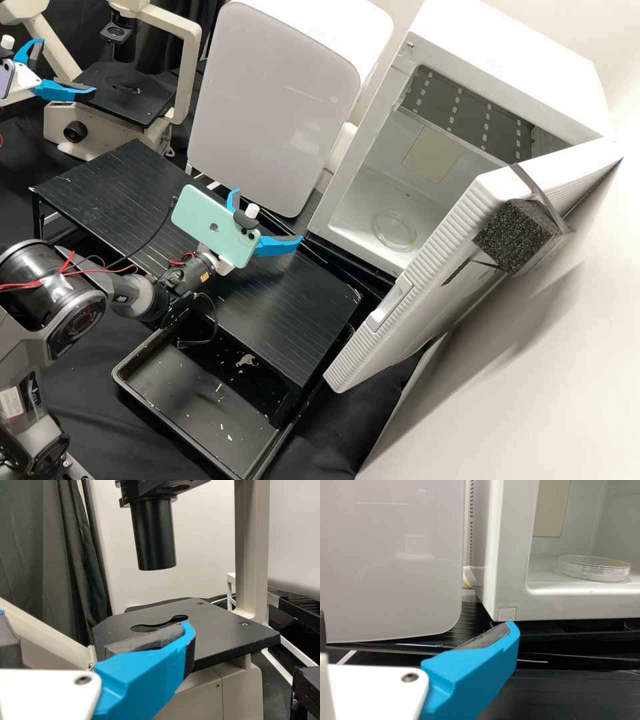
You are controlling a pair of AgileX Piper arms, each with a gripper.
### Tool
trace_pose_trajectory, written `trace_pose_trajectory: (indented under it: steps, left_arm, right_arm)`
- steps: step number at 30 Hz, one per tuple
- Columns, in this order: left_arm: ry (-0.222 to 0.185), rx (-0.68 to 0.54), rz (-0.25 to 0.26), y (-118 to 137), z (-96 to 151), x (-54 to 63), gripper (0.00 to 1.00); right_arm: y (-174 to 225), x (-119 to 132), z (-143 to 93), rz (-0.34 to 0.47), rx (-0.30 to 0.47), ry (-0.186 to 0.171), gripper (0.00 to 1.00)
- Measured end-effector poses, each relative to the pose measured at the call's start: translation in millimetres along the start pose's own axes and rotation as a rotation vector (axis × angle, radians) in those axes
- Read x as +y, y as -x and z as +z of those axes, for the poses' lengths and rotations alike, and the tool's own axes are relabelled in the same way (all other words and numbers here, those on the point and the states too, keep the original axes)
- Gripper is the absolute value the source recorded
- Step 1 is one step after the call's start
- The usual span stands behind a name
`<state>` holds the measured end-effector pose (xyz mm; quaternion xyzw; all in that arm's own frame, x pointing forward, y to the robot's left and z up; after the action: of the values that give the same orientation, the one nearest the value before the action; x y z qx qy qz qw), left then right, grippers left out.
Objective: Take the petri dish out of the incubator
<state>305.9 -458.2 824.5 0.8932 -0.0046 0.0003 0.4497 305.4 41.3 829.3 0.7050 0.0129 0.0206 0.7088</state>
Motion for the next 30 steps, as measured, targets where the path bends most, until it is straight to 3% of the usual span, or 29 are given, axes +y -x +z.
trace_pose_trajectory:
  steps: [16,21,25,30]
  left_arm:
    - [0.000,0.000,0.000,0,0,0.0,1.00]
    - [0.000,0.000,0.000,0,0,0.0,1.00]
    - [0.000,0.000,0.000,0,0,0.0,1.00]
    - [0.000,0.000,0.000,0,0,0.0,1.00]
  right_arm:
    - [18,10,10,0.023,-0.011,0.004,1.00]
    - [41,28,24,0.096,0.029,-0.032,1.00]
    - [50,47,37,0.158,0.039,-0.031,1.00]
    - [50,77,64,0.255,-0.011,-0.027,1.00]
